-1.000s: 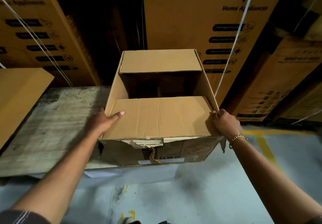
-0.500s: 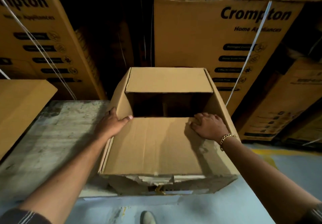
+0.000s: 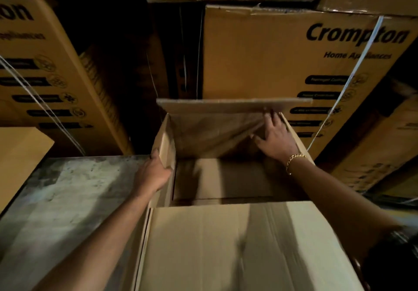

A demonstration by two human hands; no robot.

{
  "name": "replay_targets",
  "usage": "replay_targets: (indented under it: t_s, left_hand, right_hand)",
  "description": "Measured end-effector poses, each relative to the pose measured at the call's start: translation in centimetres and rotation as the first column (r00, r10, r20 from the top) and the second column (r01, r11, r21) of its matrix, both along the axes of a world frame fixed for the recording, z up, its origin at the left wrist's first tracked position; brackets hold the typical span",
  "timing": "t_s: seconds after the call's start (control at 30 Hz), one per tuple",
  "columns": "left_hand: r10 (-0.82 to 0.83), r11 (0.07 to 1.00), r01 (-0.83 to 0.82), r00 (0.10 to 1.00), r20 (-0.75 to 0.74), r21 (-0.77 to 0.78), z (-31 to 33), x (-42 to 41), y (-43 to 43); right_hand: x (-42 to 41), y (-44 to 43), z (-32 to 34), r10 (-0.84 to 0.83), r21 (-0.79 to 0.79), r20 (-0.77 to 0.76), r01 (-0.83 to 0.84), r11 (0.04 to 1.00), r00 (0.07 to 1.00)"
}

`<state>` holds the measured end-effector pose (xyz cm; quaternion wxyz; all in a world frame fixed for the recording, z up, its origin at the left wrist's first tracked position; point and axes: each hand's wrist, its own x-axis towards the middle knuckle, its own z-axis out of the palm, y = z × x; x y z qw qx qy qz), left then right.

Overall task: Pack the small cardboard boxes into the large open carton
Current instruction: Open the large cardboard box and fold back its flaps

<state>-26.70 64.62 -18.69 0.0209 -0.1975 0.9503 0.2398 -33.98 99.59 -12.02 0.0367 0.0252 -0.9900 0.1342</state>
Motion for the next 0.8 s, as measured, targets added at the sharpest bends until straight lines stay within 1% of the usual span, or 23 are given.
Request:
replay_targets:
  t_s: [0.07,0.1,0.23,0.33,0.43,0.53,0.6,0.63,0.67,0.7,0.73,0.77,0.8]
  left_hand:
    - [0.001,1.0,-0.001,1.0,0.005,-0.014,-0.6,-0.1,-0.3]
    - [-0.009,1.0,0.009,1.0,0.006,-0.027,-0.8,-0.1,-0.5]
    - [-0.053,0.998,0.051,0.998,-0.046,-0.037,-1.2,-0.1,-0.6]
    - [-0.069,0.995,0.065,0.997,-0.043,-0.071,-1.1,0.1,-0.5]
    - [-0.069,0.995,0.066,0.997,-0.044,-0.072,-1.0,0.2,-0.4]
    - [-0.075,0.992,0.07,0.996,-0.049,-0.1,-0.9,0.2,-0.4]
    - [-0.076,0.992,0.071,0.996,-0.046,-0.106,-0.7,0.3,-0.3]
    - [-0.074,0.993,0.07,0.996,-0.046,-0.096,-0.6,0.4,-0.3]
    - [-0.072,0.995,0.069,0.996,-0.044,-0.079,-0.6,0.5,-0.3]
    - [-0.078,0.994,0.075,0.996,-0.042,-0.082,-0.4,0.5,-0.2]
    - [-0.108,0.986,0.1,0.993,-0.056,-0.131,-0.2,0.6,-0.2]
    - [-0.17,0.964,0.148,0.982,-0.087,-0.219,0.3,0.8,-0.1]
    - [-0.257,0.925,0.204,0.957,-0.132,-0.321,0.9,1.1,0.1]
  right_hand:
    - [-3.0,0.2,1.2,0.027,0.041,-0.056,-0.024,0.999,0.998]
    - [-4.3,0.2,1.7,0.033,0.06,-0.061,-0.029,0.998,0.998]
    - [-8.9,-0.5,3.0,0.03,0.109,-0.019,-0.028,0.994,0.999]
    - [-10.8,-1.0,3.0,0.028,0.125,0.048,-0.034,0.992,0.998]
    - [-11.6,-1.2,2.8,0.023,0.14,0.138,-0.043,0.989,0.99]
    - [-11.3,-1.3,2.8,0.027,0.127,0.206,-0.054,0.99,0.978]
    - [-9.9,-1.6,2.9,0.067,0.098,0.267,-0.097,0.99,0.961]
    - [-8.8,-1.7,2.9,0.11,0.106,0.324,-0.151,0.983,0.94]
    - [-7.5,-1.8,2.5,0.15,0.096,0.421,-0.208,0.973,0.895]
    - [-6.1,-1.8,2.0,0.179,0.062,0.539,-0.25,0.966,0.823]
    - [-4.5,-1.8,1.3,0.18,0.002,0.665,-0.243,0.97,0.725]
    - [-2.8,-1.7,0.7,0.176,-0.067,0.774,-0.199,0.978,0.608]
    - [-1.0,-1.6,0.3,0.174,-0.107,0.852,-0.16,0.981,0.494]
